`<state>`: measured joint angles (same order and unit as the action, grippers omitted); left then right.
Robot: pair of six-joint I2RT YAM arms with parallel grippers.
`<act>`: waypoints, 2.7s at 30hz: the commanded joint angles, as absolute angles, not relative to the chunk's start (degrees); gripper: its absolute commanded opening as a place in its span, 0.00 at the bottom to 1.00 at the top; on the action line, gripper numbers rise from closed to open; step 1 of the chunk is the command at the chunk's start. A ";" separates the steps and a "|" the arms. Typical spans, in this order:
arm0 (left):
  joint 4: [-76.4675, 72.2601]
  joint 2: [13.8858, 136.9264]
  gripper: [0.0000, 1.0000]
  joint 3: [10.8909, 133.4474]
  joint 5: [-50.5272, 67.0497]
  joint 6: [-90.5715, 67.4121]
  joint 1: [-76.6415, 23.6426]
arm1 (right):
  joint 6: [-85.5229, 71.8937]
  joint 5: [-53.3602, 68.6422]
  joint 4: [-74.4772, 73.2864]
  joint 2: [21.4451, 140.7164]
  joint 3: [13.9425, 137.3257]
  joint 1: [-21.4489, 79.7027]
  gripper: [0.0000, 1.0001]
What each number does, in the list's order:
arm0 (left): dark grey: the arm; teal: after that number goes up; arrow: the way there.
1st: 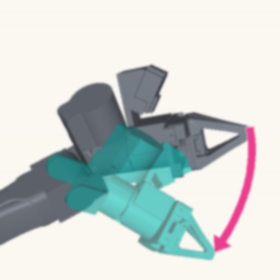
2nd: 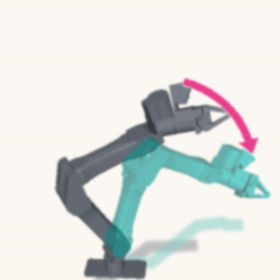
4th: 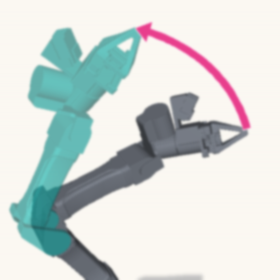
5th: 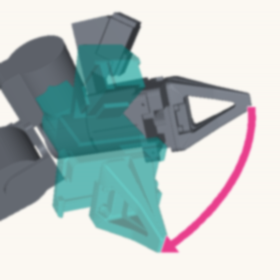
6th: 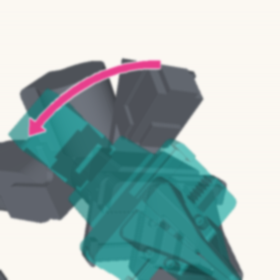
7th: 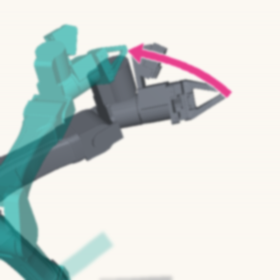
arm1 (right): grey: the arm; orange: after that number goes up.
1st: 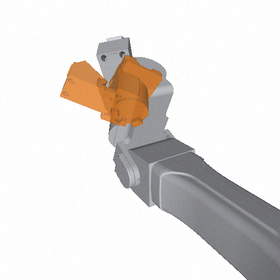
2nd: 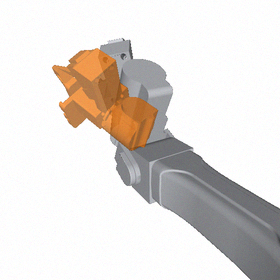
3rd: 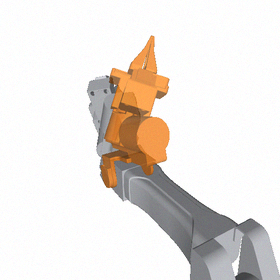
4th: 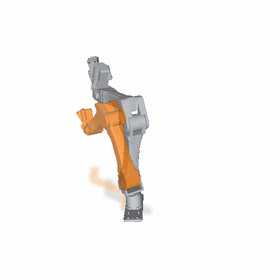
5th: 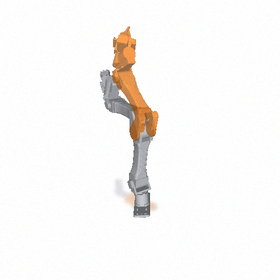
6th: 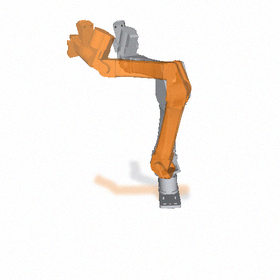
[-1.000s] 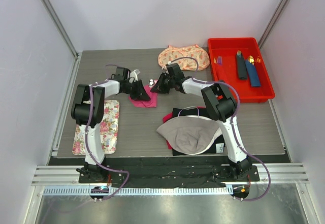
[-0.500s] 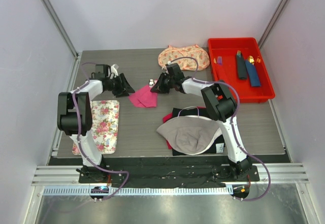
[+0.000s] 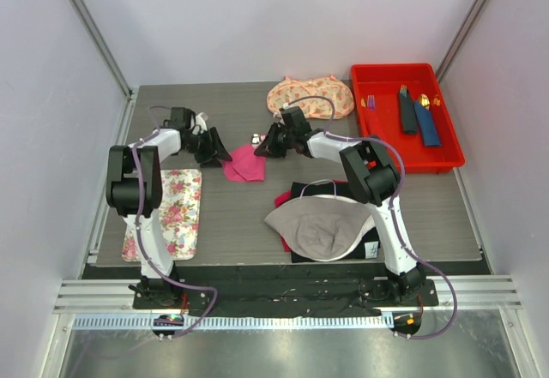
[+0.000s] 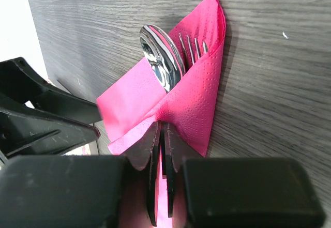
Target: Place the utensils on the paper napkin and roll it up
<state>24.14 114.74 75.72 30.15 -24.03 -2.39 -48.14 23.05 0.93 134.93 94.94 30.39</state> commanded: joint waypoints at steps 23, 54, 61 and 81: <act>10.28 125.60 0.61 80.86 49.39 -26.99 -2.29 | -45.26 17.49 -6.15 136.93 95.54 30.41 0.12; 14.59 114.70 0.49 73.82 49.66 -28.30 2.90 | -45.70 17.23 -6.15 136.85 94.83 30.50 0.12; 22.31 117.59 0.52 76.46 44.48 -22.50 2.81 | -45.70 17.31 -6.06 136.67 94.66 30.41 0.12; 12.84 124.09 0.50 77.42 46.32 -27.24 0.53 | -46.23 17.31 -5.98 137.11 94.83 30.59 0.12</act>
